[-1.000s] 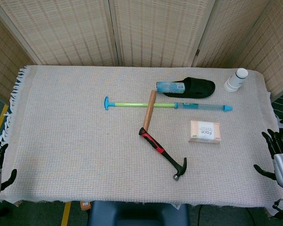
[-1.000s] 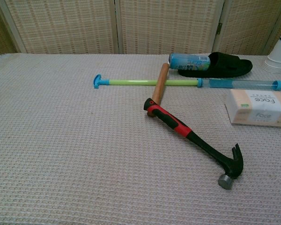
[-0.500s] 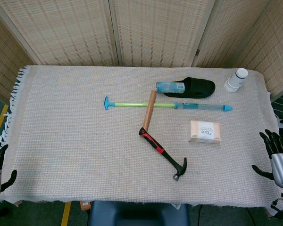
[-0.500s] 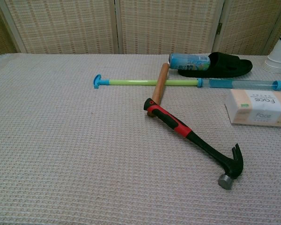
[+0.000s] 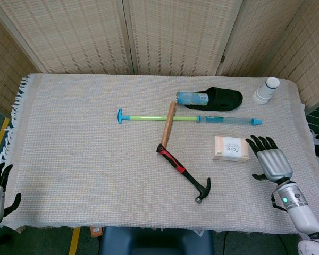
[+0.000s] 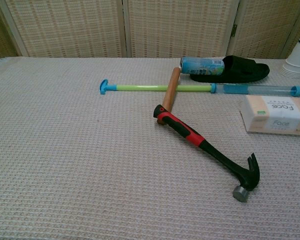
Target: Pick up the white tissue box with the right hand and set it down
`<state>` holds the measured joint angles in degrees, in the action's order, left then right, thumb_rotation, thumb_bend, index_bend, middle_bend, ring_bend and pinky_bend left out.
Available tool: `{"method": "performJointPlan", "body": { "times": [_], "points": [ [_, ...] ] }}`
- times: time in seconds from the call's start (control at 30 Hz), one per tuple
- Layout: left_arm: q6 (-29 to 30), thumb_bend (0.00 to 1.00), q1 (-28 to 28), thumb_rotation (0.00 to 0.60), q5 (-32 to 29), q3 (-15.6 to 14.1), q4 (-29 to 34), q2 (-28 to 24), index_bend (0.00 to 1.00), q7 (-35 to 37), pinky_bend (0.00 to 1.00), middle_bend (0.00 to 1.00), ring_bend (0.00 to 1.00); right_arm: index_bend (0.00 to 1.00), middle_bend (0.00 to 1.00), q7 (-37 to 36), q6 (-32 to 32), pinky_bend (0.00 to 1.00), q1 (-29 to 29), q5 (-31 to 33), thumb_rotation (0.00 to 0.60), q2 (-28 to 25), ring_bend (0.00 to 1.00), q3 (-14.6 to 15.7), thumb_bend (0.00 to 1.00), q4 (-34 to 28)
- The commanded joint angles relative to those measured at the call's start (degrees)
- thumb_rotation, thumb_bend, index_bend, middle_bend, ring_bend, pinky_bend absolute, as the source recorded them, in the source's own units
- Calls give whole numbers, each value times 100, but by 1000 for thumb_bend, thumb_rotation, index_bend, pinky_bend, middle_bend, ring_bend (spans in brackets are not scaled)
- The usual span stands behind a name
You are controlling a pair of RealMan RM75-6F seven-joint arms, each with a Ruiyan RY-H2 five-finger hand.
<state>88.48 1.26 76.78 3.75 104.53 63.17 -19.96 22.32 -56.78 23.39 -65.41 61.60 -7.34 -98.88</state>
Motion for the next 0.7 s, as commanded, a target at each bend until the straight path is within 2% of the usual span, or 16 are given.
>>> {"method": "performJointPlan", "body": {
  "times": [0.03,0.17,0.27,0.4,0.7],
  "points": [
    [10,344,-5,600,15,-1,16,-13,99,29,173,0,0,0,0,1744,623,0,1251,2056,600,147,0,-238,90,-611],
    [-7,343,-9,600,28,-13,22,-39,99,88,173,0,0,0,0,2323,480,0,1869,3325,600,440,0,-236,90,-618],
    [-14,343,-11,600,25,-10,28,-62,99,134,173,0,0,0,0,2518,429,0,2194,3909,600,640,0,-182,89,-460],
    [-1,344,-22,600,40,-8,31,-92,99,204,174,0,0,0,2,2575,437,0,2493,4428,600,901,0,-126,89,-140],
    [-34,345,-25,600,8,-5,41,-141,99,291,173,0,0,0,10,2431,526,0,2815,5010,600,1236,0,25,90,467]
  ]
}}
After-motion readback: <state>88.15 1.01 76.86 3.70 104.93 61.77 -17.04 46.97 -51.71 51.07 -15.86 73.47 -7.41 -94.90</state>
